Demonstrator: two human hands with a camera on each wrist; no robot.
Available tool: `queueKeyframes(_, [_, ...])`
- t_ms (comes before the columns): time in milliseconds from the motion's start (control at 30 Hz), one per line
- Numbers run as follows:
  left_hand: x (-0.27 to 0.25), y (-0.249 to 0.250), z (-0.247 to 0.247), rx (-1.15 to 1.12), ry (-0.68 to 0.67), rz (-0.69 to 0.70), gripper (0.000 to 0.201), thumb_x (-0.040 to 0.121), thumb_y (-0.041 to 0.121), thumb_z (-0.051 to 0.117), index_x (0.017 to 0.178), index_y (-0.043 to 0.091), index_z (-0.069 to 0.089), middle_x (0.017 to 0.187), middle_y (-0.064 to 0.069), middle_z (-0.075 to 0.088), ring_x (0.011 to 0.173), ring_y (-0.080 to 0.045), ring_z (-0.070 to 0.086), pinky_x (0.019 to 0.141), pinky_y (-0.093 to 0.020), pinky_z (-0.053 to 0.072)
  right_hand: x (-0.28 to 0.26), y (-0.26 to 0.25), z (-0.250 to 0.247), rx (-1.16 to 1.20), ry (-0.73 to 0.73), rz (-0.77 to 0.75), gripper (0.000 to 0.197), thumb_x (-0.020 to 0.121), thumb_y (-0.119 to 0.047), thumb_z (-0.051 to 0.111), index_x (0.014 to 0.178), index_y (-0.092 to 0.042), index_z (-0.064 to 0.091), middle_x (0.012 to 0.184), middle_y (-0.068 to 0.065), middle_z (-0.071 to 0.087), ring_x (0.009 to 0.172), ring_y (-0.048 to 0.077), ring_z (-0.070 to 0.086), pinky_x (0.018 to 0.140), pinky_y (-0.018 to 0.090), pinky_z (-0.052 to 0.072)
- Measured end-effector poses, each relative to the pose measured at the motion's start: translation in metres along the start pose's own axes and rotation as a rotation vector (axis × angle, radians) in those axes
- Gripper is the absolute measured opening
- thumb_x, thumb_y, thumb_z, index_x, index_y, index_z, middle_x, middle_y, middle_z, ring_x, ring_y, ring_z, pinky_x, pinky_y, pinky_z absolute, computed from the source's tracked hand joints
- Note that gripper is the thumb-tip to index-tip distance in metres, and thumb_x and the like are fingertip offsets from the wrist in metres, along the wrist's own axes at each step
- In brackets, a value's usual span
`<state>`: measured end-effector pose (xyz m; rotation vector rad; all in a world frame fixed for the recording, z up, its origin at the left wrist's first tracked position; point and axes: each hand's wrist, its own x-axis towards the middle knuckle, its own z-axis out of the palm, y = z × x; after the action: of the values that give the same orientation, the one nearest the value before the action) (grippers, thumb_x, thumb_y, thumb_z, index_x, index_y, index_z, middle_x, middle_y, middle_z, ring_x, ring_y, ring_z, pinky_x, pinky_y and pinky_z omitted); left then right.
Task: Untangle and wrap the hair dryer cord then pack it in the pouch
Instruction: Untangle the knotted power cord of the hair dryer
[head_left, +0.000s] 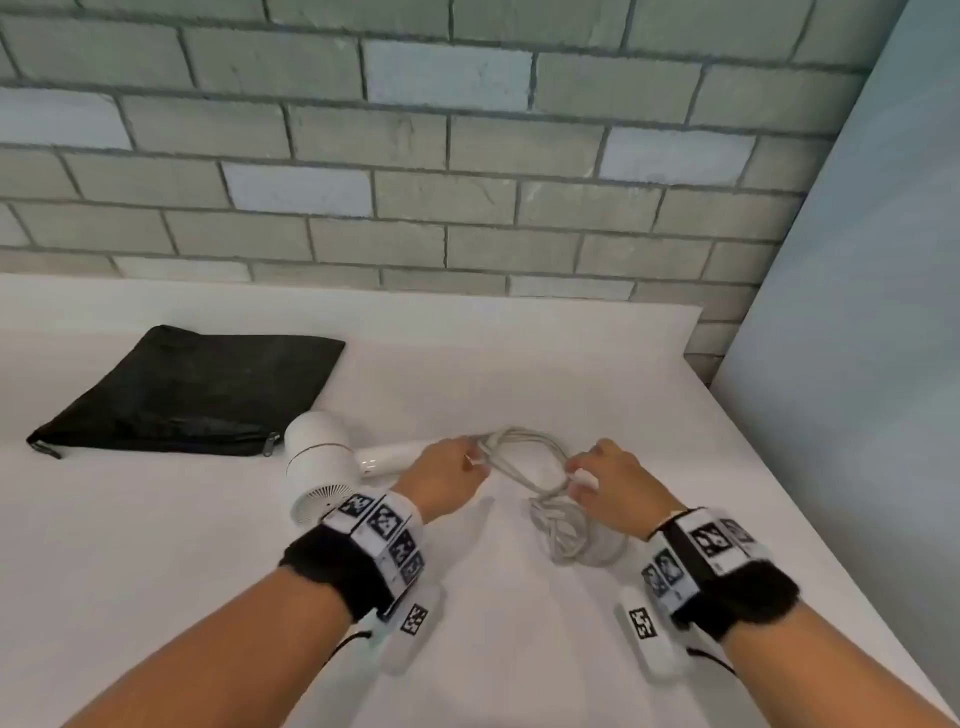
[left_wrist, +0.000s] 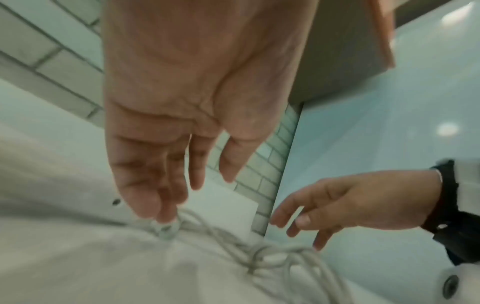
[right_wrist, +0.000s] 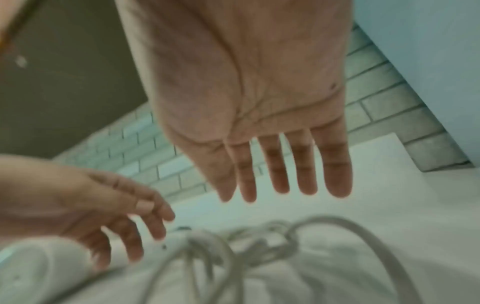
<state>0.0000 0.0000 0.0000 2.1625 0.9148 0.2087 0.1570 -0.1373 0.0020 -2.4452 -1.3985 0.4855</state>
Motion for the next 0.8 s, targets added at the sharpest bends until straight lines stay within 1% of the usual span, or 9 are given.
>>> queueKeyframes(67, [0.010,0.002,0.005,0.037,0.032,-0.040,0.037,0.094,0.030,0.041,0.126,0.011,0.046,0.123,-0.018,0.055,0.114,-0.031,0.052,0.092,-0.028,0.038,0.006,-0.001,0.006,-0.040,-0.018,0.096,0.036,0.092,-0.024,0.043,0.127,-0.024,0.049,0.126,0.012,0.040,0.118,0.032,0.044,0.102,0.037,0.038])
queueKeyframes(167, [0.022,0.010,0.009,0.095,0.026,-0.091,0.046,0.098,0.035,0.025,0.136,0.011,0.034,0.133,-0.021,0.049,0.121,-0.036,0.047,0.102,-0.037,0.035,0.012,-0.003,0.011,-0.047,-0.125,0.129,0.035,0.093,-0.024,0.040,0.127,-0.026,0.051,0.126,0.013,0.041,0.115,0.031,0.049,0.102,0.035,0.039])
queueKeyframes(300, [0.027,0.025,0.010,0.297,0.005,-0.144,0.048,0.100,0.033,0.018,0.125,0.006,0.048,0.125,-0.019,0.056,0.115,-0.033,0.053,0.096,-0.037,0.042,0.011,-0.008,0.010,-0.087,-0.163,0.077,0.035,0.091,-0.020,0.048,0.125,-0.019,0.054,0.128,0.011,0.049,0.119,0.027,0.048,0.100,0.031,0.038])
queueKeyframes(400, [0.027,0.032,0.011,0.320,-0.054,-0.152,0.037,0.098,0.021,0.028,0.122,0.006,0.052,0.125,-0.014,0.056,0.115,-0.029,0.053,0.089,-0.031,0.043,0.011,-0.006,0.012,-0.033,-0.134,0.054,0.033,0.088,-0.016,0.053,0.121,-0.017,0.059,0.126,0.009,0.053,0.117,0.024,0.050,0.098,0.028,0.038])
queueKeyframes(467, [0.032,0.030,0.012,0.315,-0.128,-0.164,0.028,0.093,0.012,0.036,0.102,0.001,0.059,0.122,-0.015,0.058,0.112,-0.029,0.055,0.079,-0.029,0.040,0.011,-0.002,0.012,0.020,-0.133,0.044,0.031,0.087,-0.016,0.056,0.117,-0.017,0.061,0.123,0.007,0.056,0.114,0.022,0.052,0.095,0.025,0.038])
queueKeyframes(533, [0.038,0.023,0.010,0.152,-0.100,-0.179,0.018,0.088,0.012,0.042,0.090,0.002,0.057,0.109,-0.016,0.062,0.100,-0.030,0.061,0.075,-0.031,0.045,0.011,0.003,0.012,0.044,-0.149,0.021,0.028,0.086,-0.017,0.057,0.114,-0.017,0.062,0.121,0.006,0.058,0.112,0.021,0.053,0.094,0.024,0.038])
queueKeyframes(633, [0.038,0.016,0.008,-0.274,-0.068,-0.228,0.004,0.086,0.010,0.049,0.083,0.008,0.050,0.078,-0.010,0.058,0.065,-0.022,0.061,0.068,-0.036,0.056,0.014,0.006,0.010,0.081,-0.074,0.016,0.030,0.086,-0.019,0.057,0.116,-0.016,0.058,0.118,0.012,0.057,0.107,0.025,0.055,0.088,0.026,0.040])
queueKeyframes(700, [0.032,0.013,0.005,-0.441,-0.108,-0.208,0.005,0.085,0.005,0.053,0.084,0.009,0.053,0.073,-0.009,0.058,0.060,-0.018,0.060,0.061,-0.030,0.057,0.015,0.005,0.006,0.174,0.069,-0.003,0.039,0.086,-0.018,0.057,0.125,-0.018,0.048,0.122,0.013,0.050,0.108,0.027,0.054,0.091,0.030,0.043])
queueKeyframes(800, [0.019,0.015,-0.001,-0.581,-0.159,-0.087,0.006,0.083,0.005,0.062,0.085,0.011,0.060,0.069,-0.006,0.059,0.063,-0.016,0.061,0.057,-0.021,0.054,0.017,-0.004,-0.001,0.272,0.199,-0.141,0.050,0.089,-0.017,0.054,0.136,-0.023,0.037,0.122,0.001,0.041,0.102,0.019,0.051,0.095,0.035,0.044])
